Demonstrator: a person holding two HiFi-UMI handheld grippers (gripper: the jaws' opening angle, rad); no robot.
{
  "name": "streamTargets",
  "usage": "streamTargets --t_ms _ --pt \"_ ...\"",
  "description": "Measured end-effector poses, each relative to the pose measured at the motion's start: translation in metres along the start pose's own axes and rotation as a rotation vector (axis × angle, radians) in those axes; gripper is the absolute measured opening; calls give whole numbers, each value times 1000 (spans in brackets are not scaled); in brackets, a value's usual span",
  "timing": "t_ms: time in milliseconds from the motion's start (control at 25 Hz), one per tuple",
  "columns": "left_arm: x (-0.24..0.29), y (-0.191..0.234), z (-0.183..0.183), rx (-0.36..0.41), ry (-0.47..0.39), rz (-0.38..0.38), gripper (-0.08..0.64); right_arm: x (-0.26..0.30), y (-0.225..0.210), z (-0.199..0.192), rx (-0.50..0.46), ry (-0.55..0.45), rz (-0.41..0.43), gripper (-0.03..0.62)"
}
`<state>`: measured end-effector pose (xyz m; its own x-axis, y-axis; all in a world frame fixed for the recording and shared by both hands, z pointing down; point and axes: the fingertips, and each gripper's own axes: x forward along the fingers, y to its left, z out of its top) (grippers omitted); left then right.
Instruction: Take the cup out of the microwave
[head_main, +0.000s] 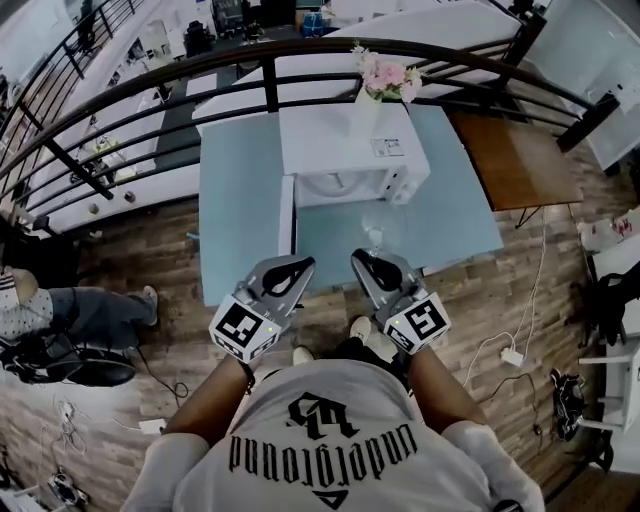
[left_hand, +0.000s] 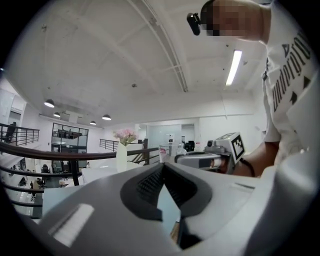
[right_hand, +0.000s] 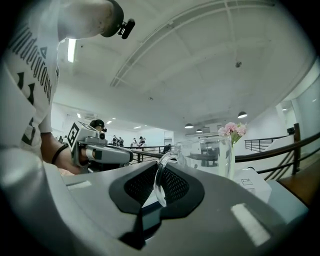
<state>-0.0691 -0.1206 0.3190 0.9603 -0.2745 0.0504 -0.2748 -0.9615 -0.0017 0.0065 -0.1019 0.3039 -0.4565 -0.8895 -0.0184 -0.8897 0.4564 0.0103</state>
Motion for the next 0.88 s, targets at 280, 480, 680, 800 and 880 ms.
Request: streamTargets --t_ms 280,480,680,800,880 --pt "-15 -18 12 3 -33 -14 51 -33 13 8 -12 -11 -28 21" --pt "-16 -39 14 26 -28 11 51 -60 16 10 -10 -11 -18 21" --pt "-8 -66 15 14 -29 39 51 -96 13 9 3 -7 -3 21" --pt "-2 -87 10 7 -22 52 51 -120 10 7 11 -5 5 21" --pt "2 -102 9 2 -22 63 51 -138 10 5 16 -3 13 21"
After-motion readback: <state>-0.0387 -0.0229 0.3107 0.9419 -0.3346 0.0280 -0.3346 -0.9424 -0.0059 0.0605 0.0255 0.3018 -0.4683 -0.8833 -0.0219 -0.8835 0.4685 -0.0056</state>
